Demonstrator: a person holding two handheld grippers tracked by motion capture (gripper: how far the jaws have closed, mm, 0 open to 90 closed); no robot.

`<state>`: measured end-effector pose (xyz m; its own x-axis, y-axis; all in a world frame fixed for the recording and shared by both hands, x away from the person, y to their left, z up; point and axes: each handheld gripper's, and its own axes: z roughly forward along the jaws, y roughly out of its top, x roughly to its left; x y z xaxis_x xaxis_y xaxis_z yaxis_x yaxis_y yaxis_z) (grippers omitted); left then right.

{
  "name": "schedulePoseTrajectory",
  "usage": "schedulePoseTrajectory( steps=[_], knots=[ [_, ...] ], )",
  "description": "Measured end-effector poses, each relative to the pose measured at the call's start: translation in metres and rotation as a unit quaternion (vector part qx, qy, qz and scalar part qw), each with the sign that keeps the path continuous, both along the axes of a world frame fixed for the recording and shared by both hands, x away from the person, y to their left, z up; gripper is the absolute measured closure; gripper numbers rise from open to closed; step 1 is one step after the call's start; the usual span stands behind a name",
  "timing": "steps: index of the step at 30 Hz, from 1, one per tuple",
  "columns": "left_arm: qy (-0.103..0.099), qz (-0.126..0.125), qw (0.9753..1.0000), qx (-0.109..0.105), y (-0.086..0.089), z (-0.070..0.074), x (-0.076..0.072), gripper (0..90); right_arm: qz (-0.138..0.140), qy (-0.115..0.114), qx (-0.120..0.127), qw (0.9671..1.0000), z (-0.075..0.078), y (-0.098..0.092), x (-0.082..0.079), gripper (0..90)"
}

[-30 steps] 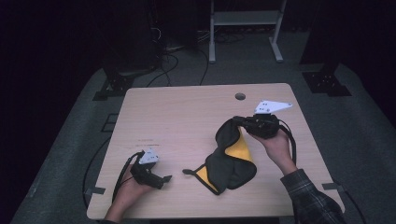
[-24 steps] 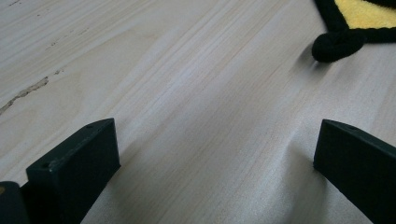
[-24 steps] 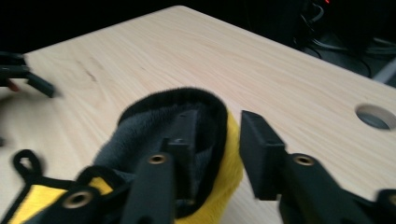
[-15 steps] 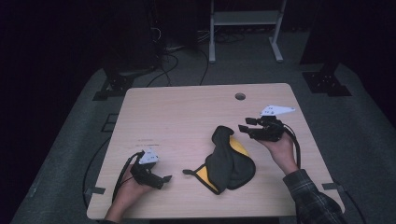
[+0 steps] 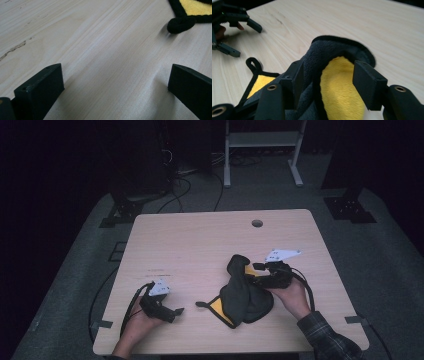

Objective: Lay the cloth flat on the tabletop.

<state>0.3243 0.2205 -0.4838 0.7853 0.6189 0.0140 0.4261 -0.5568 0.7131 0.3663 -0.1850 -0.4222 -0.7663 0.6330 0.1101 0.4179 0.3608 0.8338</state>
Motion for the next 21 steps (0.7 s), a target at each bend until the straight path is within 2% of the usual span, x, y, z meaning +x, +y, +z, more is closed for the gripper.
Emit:
schedulePoseTrajectory(
  steps=[1,4,7,8,13,14,15,20,21],
  knots=[
    [0.000,0.000,1.0000,0.000,0.000,0.000,0.000,0.0,0.004,0.008,-0.008,0.9999,-0.005,0.006,0.002,41.0],
    [0.000,0.000,1.0000,0.000,0.000,0.000,0.000,0.0,0.006,0.012,-0.015,0.9998,-0.009,0.010,0.004,41.2],
    [0.000,0.000,1.0000,0.000,0.000,0.000,0.000,0.0,0.006,0.016,-0.019,0.9997,-0.013,0.013,0.007,48.8],
    [0.000,0.000,1.0000,0.000,0.000,0.000,0.000,0.0,0.006,0.016,-0.019,0.9997,-0.013,0.013,0.007,48.8],
    [0.000,0.000,1.0000,0.000,0.000,0.000,0.000,0.0,0.010,0.023,-0.009,0.9997,-0.016,0.010,0.013,69.1],
    [0.000,0.000,1.0000,0.000,0.000,0.000,0.000,0.0,0.010,0.023,-0.009,0.9997,-0.016,0.010,0.013,69.1],
    [0.000,0.000,1.0000,0.000,0.000,0.000,0.000,0.0,0.007,0.021,-0.008,0.9997,-0.016,0.008,0.014,79.6],
    [0.000,0.000,1.0000,0.000,0.000,0.000,0.000,0.0,-0.005,0.014,-0.006,0.9999,-0.011,-0.002,0.016,83.3],
    [0.000,0.000,1.0000,0.000,0.000,0.000,0.000,0.0,-0.016,0.009,-0.008,0.9998,-0.008,-0.008,0.016,83.6]
  ],
)
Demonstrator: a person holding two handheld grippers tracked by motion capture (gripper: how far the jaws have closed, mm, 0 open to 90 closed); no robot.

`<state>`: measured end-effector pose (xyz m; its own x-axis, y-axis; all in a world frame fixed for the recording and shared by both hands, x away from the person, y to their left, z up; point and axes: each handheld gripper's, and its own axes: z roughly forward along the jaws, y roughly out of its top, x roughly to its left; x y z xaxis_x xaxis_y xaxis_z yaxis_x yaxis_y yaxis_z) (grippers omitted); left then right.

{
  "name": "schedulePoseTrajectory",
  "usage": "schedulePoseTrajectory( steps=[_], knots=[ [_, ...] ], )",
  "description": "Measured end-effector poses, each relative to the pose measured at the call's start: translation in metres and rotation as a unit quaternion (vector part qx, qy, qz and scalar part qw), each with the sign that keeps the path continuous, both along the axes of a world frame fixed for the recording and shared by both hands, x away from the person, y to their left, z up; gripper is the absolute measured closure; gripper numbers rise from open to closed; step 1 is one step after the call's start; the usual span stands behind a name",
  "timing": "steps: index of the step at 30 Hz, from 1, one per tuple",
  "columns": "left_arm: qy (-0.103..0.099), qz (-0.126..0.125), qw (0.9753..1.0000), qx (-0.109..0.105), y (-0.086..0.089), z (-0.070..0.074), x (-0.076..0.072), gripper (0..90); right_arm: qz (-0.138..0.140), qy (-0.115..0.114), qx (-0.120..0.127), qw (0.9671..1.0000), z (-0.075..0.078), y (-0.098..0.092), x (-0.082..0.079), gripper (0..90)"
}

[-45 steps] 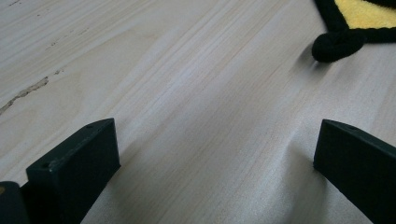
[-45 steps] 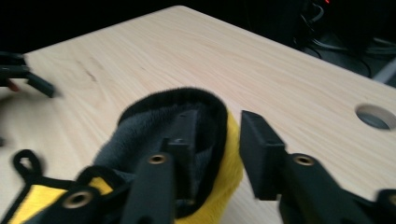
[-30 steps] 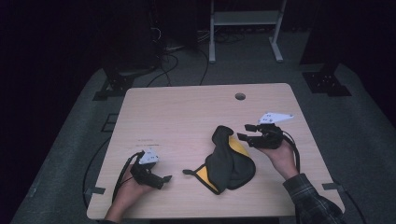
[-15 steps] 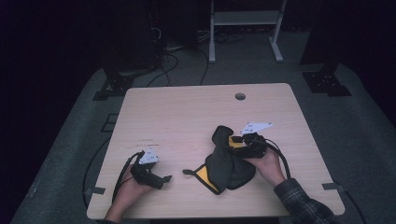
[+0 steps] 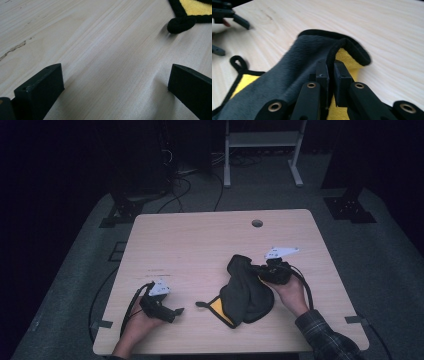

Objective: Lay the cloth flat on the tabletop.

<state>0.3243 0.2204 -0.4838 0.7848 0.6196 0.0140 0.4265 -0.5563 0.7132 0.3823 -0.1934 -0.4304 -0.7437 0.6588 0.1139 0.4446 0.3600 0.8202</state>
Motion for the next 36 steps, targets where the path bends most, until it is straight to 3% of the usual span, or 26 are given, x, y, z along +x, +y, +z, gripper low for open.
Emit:
schedulePoseTrajectory(
  steps=[11,16,19,20,25,28,33,36],
  knots=[
    [0.000,0.003,1.0000,-0.001,-0.001,0.000,0.000,0.0,-0.064,-0.009,-0.006,0.9979,0.002,-0.049,0.008,83.7],
    [0.001,0.003,1.0000,0.005,-0.004,0.002,0.001,0.0,-0.097,0.017,-0.026,0.9948,-0.013,-0.072,0.022,83.5],
    [-0.002,0.002,1.0000,-0.003,-0.006,0.006,0.001,0.0,-0.103,0.026,-0.040,0.9936,-0.021,-0.075,0.027,83.4],
    [-0.006,0.001,0.9998,-0.019,-0.008,0.013,0.002,0.0,-0.106,0.037,-0.048,0.9925,-0.027,-0.076,0.030,83.4],
    [-0.013,-0.006,0.9991,-0.040,-0.018,0.025,0.007,0.0,-0.106,0.042,-0.070,0.9910,-0.034,-0.074,0.035,83.3],
    [-0.010,-0.014,0.9983,-0.055,-0.030,0.033,0.014,0.0,-0.102,0.045,-0.098,0.9889,-0.038,-0.069,0.038,83.2],
    [-0.014,-0.022,0.9979,-0.059,-0.045,0.040,0.022,6.3,-0.101,0.050,-0.103,0.9883,-0.040,-0.068,0.039,83.2],
    [-0.016,-0.039,0.9970,-0.065,-0.064,0.044,0.033,11.6,-0.101,0.052,-0.102,0.9883,-0.041,-0.069,0.039,83.2]
  ],
)
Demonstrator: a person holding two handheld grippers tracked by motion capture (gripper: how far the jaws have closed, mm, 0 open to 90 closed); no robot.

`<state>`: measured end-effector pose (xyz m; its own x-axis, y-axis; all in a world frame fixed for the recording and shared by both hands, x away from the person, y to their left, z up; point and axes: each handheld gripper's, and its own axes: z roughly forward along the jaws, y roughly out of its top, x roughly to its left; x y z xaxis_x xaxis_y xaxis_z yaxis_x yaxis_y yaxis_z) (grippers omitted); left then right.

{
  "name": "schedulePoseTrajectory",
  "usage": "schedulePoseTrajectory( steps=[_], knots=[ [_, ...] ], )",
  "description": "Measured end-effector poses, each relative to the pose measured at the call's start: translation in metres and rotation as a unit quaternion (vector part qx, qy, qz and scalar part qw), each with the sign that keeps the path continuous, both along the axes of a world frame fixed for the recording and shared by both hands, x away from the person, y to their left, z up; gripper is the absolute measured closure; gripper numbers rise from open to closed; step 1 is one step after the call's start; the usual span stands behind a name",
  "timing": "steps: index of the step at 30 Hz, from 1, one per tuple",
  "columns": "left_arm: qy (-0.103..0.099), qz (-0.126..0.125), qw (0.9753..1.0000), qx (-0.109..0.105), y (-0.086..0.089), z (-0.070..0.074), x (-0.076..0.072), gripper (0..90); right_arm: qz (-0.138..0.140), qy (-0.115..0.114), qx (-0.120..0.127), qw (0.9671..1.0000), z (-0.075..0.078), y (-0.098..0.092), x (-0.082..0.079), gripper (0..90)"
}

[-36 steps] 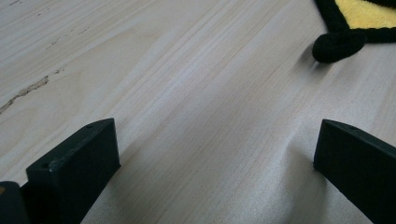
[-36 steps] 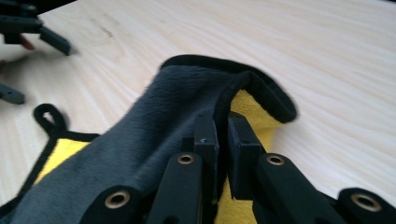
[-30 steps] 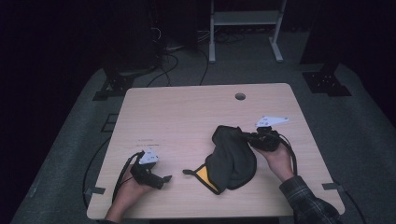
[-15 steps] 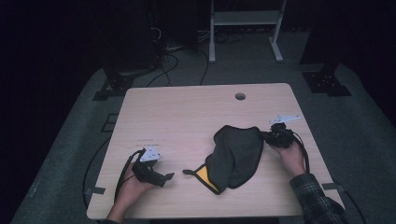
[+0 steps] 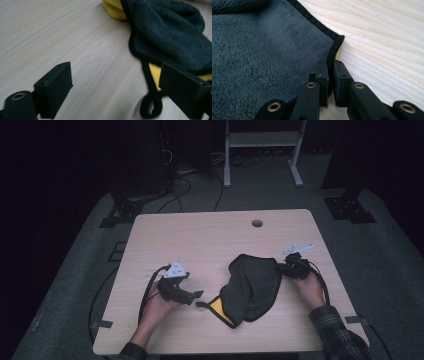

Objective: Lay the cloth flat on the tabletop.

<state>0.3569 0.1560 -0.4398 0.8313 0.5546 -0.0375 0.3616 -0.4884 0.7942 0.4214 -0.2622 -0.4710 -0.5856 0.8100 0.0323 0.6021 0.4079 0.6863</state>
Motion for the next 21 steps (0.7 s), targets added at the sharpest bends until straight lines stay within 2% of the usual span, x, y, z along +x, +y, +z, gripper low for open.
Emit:
schedulePoseTrajectory(
  steps=[1,2,3,4,5,8,9,15,17,21],
  knots=[
    [0.000,0.000,1.0000,0.000,0.000,0.000,0.000,13.3,0.000,0.000,0.000,1.0000,0.000,0.000,0.000,83.2],
    [0.004,-0.009,1.0000,0.000,-0.011,-0.001,0.006,14.8,0.000,0.000,0.001,1.0000,0.000,0.000,0.000,83.2],
    [0.004,-0.009,1.0000,0.000,-0.011,-0.001,0.006,15.8,0.000,0.000,0.001,1.0000,0.000,0.000,0.000,83.2],
    [0.012,-0.017,0.9998,0.001,-0.022,-0.004,0.012,16.2,0.001,0.000,0.001,1.0000,0.000,0.000,0.000,83.2],
    [0.012,-0.017,0.9998,0.001,-0.022,-0.004,0.012,18.6,0.001,0.000,0.001,1.0000,0.000,0.000,0.000,83.2],
    [0.021,-0.025,0.9995,0.002,-0.043,-0.012,0.023,21.7,0.001,0.000,0.001,1.0000,0.000,0.000,0.000,83.2],
    [0.021,-0.025,0.9995,0.002,-0.043,-0.012,0.023,22.6,0.001,0.000,0.001,1.0000,0.000,0.000,0.000,83.2],
    [0.033,-0.031,0.9988,0.021,-0.068,-0.026,0.034,26.2,0.004,-0.002,-0.002,1.0000,0.000,0.000,0.000,83.2],
    [0.032,-0.031,0.9984,0.036,-0.072,-0.029,0.036,26.9,0.003,-0.002,0.000,1.0000,0.000,0.000,0.000,83.2],
    [0.034,-0.035,0.9979,0.043,-0.077,-0.034,0.039,33.6,0.006,-0.003,0.000,1.0000,-0.001,0.000,-0.001,83.2]
  ],
)
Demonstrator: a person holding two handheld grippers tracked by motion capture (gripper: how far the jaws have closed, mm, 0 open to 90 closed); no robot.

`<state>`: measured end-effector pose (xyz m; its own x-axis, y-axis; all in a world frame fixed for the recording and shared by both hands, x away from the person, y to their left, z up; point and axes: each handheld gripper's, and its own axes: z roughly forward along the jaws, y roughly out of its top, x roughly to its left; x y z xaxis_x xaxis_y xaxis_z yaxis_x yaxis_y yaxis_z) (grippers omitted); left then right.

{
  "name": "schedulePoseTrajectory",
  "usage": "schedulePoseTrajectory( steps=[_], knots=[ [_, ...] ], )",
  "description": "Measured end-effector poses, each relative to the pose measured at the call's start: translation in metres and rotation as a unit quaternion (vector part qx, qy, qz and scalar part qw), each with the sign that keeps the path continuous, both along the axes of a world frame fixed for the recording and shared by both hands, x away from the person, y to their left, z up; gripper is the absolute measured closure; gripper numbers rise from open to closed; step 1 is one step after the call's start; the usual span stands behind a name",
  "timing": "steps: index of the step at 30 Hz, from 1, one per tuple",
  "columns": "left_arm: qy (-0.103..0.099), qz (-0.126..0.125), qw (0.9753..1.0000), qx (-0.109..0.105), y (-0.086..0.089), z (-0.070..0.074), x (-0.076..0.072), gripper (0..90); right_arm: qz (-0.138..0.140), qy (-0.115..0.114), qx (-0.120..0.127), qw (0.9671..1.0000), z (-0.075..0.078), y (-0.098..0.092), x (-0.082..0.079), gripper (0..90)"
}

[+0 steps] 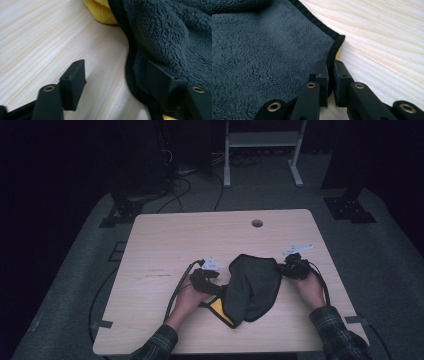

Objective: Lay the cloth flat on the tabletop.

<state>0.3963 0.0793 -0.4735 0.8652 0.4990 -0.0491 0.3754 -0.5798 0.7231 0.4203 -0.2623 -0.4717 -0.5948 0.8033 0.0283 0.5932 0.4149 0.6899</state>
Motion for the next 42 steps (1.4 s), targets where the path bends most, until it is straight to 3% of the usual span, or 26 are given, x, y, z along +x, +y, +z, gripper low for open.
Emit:
schedulePoseTrajectory(
  steps=[4,8,10,15,26,34,35,39,42],
  knots=[
    [0.005,-0.004,0.9999,-0.008,-0.002,-0.001,0.001,44.3,0.001,-0.002,0.000,1.0000,0.000,0.000,-0.001,83.2],
    [-0.004,-0.013,0.9999,0.010,-0.002,0.001,-0.001,57.9,0.001,-0.001,-0.001,1.0000,0.000,0.000,-0.001,83.2],
    [0.007,-0.011,0.9999,0.007,0.001,0.002,0.000,70.6,0.001,-0.001,-0.002,1.0000,0.000,0.000,-0.002,83.2],
    [0.024,-0.008,0.9997,0.007,0.006,0.003,0.002,81.5,0.000,-0.001,-0.001,1.0000,0.000,0.000,-0.002,83.2],
    [0.026,0.023,0.9994,0.007,0.024,0.013,0.005,85.8,0.000,0.002,0.000,1.0000,0.000,-0.001,-0.002,83.2],
    [0.006,0.071,0.9971,-0.027,0.065,0.033,0.012,85.9,-0.002,0.000,-0.002,1.0000,0.001,-0.003,-0.001,83.4],
    [0.000,0.082,0.9958,-0.041,0.075,0.039,0.012,85.9,-0.002,-0.003,-0.001,1.0000,0.003,-0.004,-0.002,83.5],
    [-0.008,0.097,0.9940,-0.049,0.093,0.047,0.015,85.8,-0.004,-0.019,0.007,0.9998,0.013,-0.007,-0.003,83.3],
    [-0.008,0.101,0.9933,-0.055,0.099,0.047,0.017,85.8,-0.007,-0.018,0.013,0.9997,0.012,-0.009,-0.001,82.1]
  ],
)
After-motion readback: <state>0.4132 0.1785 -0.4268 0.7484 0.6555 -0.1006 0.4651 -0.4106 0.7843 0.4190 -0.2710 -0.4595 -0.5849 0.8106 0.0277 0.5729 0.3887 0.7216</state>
